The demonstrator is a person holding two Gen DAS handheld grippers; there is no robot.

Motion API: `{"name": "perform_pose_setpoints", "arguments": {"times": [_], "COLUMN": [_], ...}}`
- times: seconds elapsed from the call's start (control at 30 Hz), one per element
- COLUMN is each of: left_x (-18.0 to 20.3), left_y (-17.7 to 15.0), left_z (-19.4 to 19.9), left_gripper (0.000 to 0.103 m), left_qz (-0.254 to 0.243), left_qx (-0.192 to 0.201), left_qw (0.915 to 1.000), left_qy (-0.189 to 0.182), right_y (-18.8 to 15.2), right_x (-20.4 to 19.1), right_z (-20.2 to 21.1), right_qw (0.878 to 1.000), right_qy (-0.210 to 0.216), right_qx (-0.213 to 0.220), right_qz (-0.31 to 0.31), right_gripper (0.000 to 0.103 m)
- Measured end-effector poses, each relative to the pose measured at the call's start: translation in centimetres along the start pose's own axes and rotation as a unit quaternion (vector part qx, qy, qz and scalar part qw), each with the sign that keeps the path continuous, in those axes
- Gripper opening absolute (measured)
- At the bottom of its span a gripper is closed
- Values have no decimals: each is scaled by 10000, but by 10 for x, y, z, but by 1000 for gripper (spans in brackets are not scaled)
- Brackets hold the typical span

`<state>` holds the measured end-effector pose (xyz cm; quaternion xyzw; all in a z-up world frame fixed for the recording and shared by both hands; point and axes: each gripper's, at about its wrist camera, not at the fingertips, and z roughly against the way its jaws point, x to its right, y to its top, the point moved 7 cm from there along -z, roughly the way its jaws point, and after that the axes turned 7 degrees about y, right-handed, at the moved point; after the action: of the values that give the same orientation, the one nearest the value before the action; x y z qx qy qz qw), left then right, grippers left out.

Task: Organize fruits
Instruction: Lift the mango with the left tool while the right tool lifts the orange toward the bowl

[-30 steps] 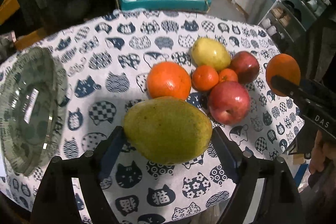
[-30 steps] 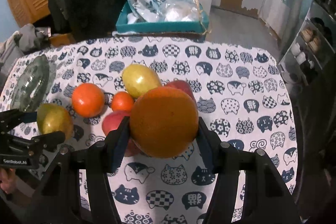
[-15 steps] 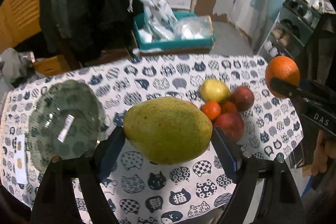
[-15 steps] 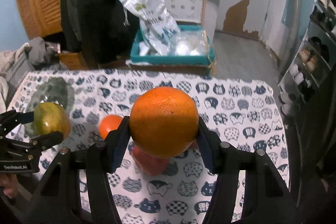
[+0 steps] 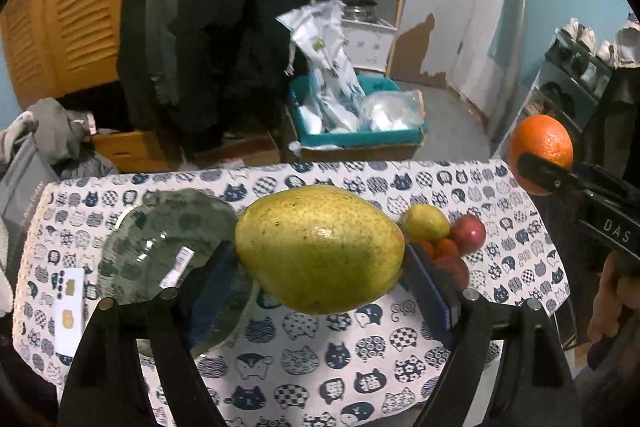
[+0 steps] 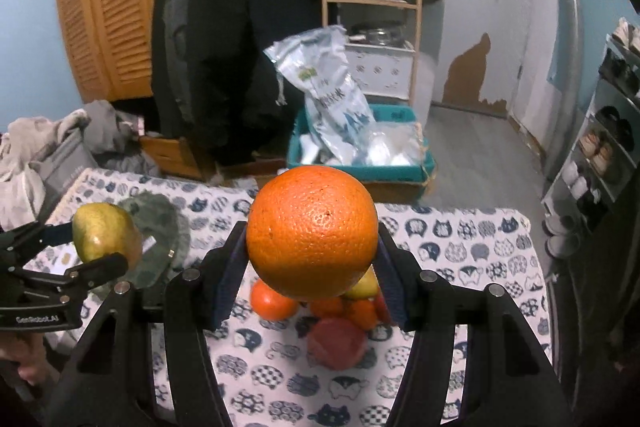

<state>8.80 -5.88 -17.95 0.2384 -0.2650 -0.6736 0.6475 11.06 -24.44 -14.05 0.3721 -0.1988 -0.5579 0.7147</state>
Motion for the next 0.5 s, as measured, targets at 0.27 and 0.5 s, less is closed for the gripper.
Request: {"name": "perform_pose_setpoints", "arguments": {"times": [0.27,0.5], "left_x": [-44,-86], "left_y": [9,7], "left_z": [11,12], "left_gripper": [85,85], "left_qz": [294,543], "left_qx": [181,229], "left_qw": [9991,9966], "left_qy": [256,575], "right_y": [23,36], "right_x": [-38,-72], "right_z": [-8,-26], "right_qw": [9995,9985], "right_qy": [237,454], "right_qx": [124,96], "right_qz": [188,303], "right_gripper": [60,60]}}
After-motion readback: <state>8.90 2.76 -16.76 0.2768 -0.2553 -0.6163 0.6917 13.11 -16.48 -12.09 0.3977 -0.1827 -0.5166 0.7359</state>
